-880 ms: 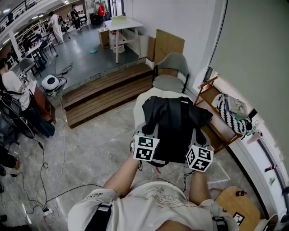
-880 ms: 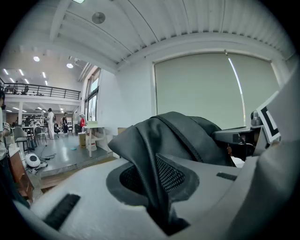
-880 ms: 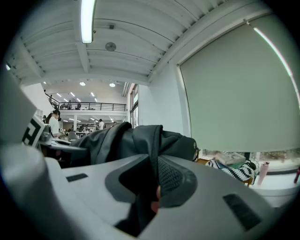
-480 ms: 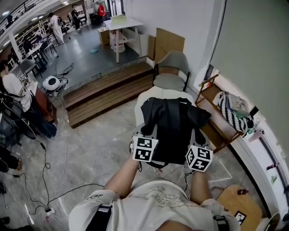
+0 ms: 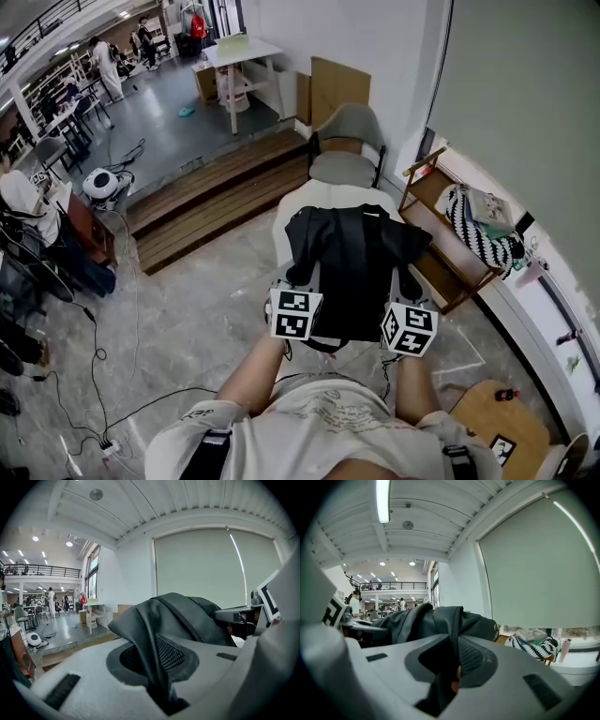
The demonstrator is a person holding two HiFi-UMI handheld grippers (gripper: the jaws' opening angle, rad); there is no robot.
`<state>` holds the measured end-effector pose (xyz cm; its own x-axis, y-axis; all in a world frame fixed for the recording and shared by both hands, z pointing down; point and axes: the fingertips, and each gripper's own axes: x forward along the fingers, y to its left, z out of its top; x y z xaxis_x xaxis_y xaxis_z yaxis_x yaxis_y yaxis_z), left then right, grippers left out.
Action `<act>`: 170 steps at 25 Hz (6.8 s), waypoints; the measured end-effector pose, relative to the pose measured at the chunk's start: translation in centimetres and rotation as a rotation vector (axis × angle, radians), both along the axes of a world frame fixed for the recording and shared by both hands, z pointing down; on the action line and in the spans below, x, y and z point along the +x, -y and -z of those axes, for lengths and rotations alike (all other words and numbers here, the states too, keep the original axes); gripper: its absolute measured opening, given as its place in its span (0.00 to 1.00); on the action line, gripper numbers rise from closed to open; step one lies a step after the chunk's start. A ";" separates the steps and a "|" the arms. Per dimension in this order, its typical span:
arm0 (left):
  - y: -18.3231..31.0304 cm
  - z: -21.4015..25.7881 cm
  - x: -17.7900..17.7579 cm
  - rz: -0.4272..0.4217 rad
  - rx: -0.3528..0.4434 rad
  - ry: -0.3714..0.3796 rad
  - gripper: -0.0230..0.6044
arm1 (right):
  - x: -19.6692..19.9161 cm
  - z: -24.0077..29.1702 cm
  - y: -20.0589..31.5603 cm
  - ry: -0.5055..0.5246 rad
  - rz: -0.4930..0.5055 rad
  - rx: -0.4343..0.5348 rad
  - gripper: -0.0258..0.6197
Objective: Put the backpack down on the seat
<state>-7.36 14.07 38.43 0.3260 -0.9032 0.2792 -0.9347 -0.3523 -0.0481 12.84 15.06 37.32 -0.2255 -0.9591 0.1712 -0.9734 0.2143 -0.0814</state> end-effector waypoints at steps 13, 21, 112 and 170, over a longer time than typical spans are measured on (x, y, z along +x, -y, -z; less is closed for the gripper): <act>2.0 -1.6 2.6 -0.008 -0.025 0.008 0.14 | 2.9 -1.8 2.1 -0.012 0.000 -0.036 0.14; 6.5 -1.7 2.9 -0.052 -0.010 0.004 0.14 | 3.2 -1.7 5.9 -0.013 -0.038 -0.024 0.14; 40.1 -51.8 5.2 -0.479 -0.800 0.327 0.16 | 5.0 -44.3 35.9 -0.075 -0.036 -0.888 0.11; 45.1 -19.5 4.6 -0.151 -0.332 -0.030 0.07 | -0.9 -18.6 44.4 -0.029 0.007 -0.305 0.08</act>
